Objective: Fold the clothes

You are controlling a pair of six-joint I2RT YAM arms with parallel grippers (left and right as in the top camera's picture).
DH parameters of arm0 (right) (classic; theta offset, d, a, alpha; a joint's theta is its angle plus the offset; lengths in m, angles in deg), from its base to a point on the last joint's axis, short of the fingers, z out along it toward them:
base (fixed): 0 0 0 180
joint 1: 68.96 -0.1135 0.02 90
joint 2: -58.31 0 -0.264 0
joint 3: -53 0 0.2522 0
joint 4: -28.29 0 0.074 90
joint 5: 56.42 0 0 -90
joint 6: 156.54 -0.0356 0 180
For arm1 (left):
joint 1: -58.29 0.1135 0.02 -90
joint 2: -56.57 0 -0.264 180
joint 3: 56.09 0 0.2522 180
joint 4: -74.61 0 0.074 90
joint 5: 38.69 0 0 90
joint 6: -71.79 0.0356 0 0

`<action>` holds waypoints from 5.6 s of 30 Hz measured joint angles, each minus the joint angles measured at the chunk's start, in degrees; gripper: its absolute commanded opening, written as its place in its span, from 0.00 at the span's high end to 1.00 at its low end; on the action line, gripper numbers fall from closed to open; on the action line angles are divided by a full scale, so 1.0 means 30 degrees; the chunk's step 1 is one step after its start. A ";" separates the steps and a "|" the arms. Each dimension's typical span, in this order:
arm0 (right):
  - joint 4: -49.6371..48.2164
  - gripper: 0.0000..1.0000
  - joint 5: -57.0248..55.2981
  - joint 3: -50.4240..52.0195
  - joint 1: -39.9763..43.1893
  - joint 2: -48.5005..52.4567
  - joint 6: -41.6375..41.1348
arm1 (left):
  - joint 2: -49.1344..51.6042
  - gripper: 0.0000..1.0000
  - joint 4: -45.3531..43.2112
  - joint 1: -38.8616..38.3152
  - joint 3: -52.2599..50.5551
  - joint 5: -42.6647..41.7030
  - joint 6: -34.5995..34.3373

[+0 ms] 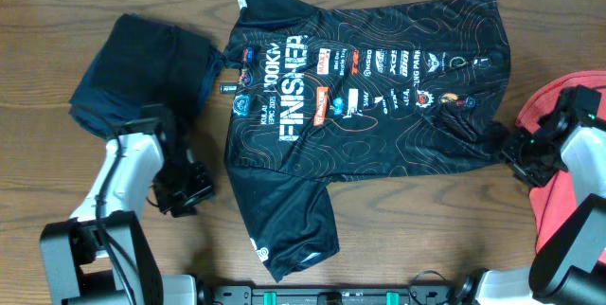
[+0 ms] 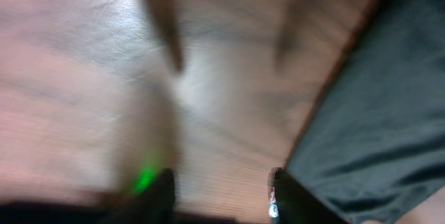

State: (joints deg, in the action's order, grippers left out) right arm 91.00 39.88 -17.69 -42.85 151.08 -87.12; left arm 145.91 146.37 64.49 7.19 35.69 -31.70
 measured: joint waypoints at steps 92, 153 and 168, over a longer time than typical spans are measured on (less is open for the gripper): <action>-1.9132 0.99 0.2033 0.2106 -0.3643 0.5581 -0.4517 | 0.0393 0.70 -0.0117 0.1792 -0.1829 0.1836 -0.1486; 0.1581 0.82 0.1180 0.0335 0.2718 -0.3184 0.0561 | 0.0393 0.44 0.1807 0.1792 0.0444 0.0160 0.1020; -0.2047 0.99 -0.1100 0.6521 0.2747 -0.2863 -0.2157 | 0.0393 0.44 0.1654 0.1792 0.0444 -0.0393 0.1166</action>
State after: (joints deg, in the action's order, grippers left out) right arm 84.86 36.58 1.87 -34.61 142.49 -93.59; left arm 147.09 151.33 69.87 8.52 34.51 -28.21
